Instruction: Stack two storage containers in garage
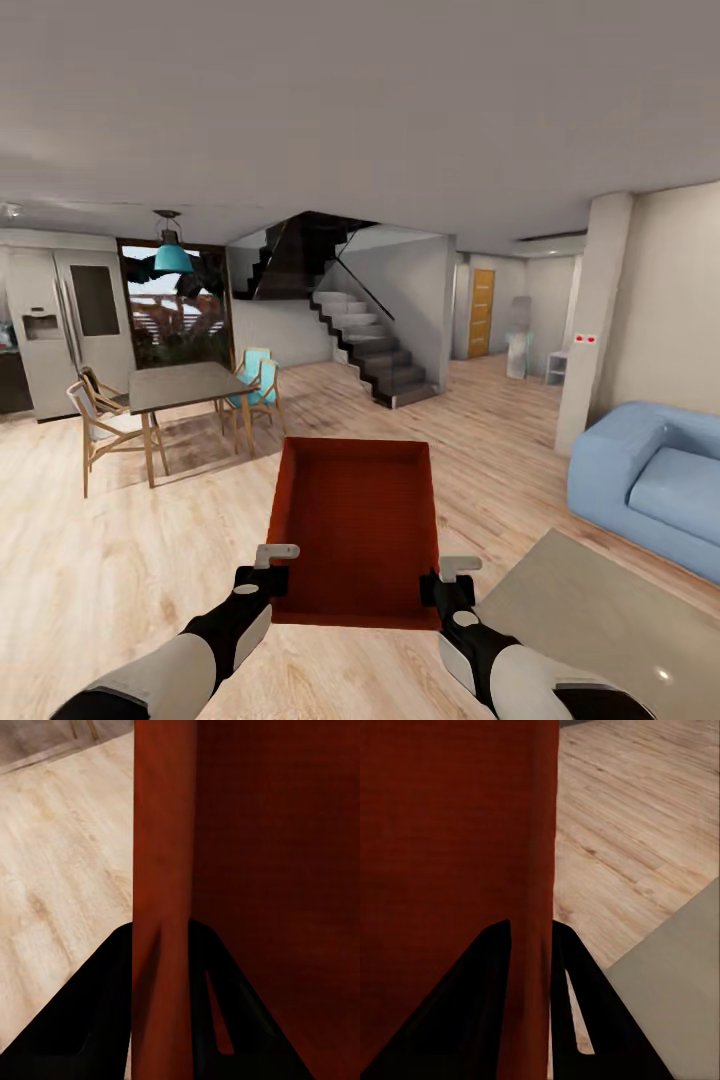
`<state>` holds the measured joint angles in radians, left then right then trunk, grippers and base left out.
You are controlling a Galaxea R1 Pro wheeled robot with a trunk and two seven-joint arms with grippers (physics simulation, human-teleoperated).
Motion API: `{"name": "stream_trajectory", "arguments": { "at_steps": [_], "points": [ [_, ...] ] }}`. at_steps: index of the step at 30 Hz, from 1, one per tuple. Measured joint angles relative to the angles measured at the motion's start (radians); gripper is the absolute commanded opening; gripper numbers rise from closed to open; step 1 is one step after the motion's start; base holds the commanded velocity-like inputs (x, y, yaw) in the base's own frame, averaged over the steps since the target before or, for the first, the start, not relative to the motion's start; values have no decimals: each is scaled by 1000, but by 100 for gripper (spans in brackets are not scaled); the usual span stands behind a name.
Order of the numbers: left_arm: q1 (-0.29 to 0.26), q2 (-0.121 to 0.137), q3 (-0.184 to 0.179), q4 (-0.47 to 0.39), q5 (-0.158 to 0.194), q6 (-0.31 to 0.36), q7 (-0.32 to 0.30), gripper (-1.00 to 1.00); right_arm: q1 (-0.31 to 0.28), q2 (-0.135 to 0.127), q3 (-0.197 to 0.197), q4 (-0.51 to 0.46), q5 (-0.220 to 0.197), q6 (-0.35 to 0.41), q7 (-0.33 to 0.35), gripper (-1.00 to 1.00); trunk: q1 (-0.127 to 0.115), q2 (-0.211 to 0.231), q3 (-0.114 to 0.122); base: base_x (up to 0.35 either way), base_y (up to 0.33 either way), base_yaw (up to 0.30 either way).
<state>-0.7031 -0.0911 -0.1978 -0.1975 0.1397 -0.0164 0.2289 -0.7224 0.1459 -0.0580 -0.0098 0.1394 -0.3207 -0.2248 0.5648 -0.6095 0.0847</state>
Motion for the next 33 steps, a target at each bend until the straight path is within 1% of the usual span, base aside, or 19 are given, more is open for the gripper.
{"name": "stream_trajectory", "arguments": {
  "at_steps": [11, 14, 33],
  "points": [
    [0, 0, 0, 0, -1, 0, 0, -100, 0, 1, 0, 0, 1, 1, -2, -100, 0, 0, 0, 0, 0, 299],
    [0, 0, 1, 0, -1, 0, 0, -100, 0, 1, -1, 0, 1, 1, -3, -100, 0, 0, 0, 0, 0, 184],
    [0, 0, 1, 0, -1, -1, 0, -100, 0, 1, 0, -1, 1, 0, -3, -100, 0, 0, 0, 0, 0, 11]
  ]
}}
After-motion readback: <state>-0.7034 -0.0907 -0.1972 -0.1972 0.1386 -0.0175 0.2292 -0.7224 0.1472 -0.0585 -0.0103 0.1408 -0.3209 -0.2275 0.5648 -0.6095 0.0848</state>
